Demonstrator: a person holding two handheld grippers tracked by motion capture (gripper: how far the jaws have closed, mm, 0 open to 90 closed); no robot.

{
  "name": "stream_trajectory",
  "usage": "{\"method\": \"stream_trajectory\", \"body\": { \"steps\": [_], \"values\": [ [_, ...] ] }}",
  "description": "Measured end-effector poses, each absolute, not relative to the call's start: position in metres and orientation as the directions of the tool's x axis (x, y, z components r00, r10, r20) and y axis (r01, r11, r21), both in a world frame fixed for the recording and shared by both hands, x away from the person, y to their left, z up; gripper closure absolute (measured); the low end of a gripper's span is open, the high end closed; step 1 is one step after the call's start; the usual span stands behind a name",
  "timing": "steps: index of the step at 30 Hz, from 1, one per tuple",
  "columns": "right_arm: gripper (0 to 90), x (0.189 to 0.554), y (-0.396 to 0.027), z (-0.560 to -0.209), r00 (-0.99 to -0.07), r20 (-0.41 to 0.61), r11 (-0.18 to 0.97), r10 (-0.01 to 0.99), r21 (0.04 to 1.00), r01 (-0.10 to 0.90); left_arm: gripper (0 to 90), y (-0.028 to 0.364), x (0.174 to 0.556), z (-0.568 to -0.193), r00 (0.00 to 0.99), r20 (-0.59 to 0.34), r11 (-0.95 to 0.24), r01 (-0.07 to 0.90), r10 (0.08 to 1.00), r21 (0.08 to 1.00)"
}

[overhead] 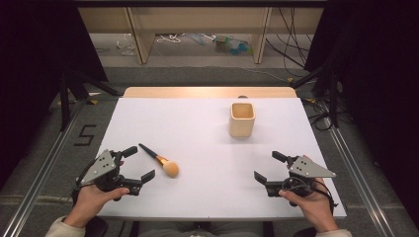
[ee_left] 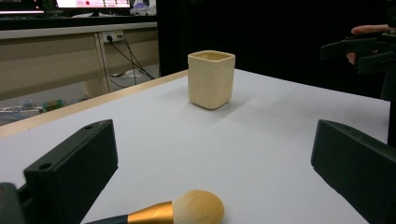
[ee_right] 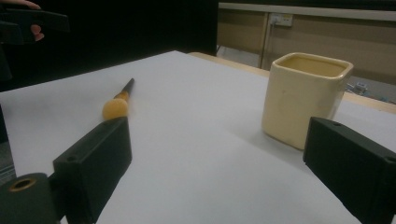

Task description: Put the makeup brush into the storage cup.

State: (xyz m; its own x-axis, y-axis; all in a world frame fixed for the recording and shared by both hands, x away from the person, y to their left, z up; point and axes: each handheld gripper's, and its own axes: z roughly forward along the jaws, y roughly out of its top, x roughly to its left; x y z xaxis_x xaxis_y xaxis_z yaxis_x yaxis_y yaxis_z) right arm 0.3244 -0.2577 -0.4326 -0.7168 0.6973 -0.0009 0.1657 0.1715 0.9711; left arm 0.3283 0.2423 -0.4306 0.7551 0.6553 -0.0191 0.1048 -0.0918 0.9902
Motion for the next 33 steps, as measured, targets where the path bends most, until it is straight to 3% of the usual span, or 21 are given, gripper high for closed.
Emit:
{"method": "stream_trajectory", "body": {
  "steps": [33],
  "values": [
    [8.4, 0.324, -0.257, -0.433, -0.707, 0.018, 0.172, 0.707, 0.965, 0.197, 1.1, 0.229, 0.377, -0.422, 0.757, -0.006, -0.1, 0.094, 0.653, 0.991]
  ]
}}
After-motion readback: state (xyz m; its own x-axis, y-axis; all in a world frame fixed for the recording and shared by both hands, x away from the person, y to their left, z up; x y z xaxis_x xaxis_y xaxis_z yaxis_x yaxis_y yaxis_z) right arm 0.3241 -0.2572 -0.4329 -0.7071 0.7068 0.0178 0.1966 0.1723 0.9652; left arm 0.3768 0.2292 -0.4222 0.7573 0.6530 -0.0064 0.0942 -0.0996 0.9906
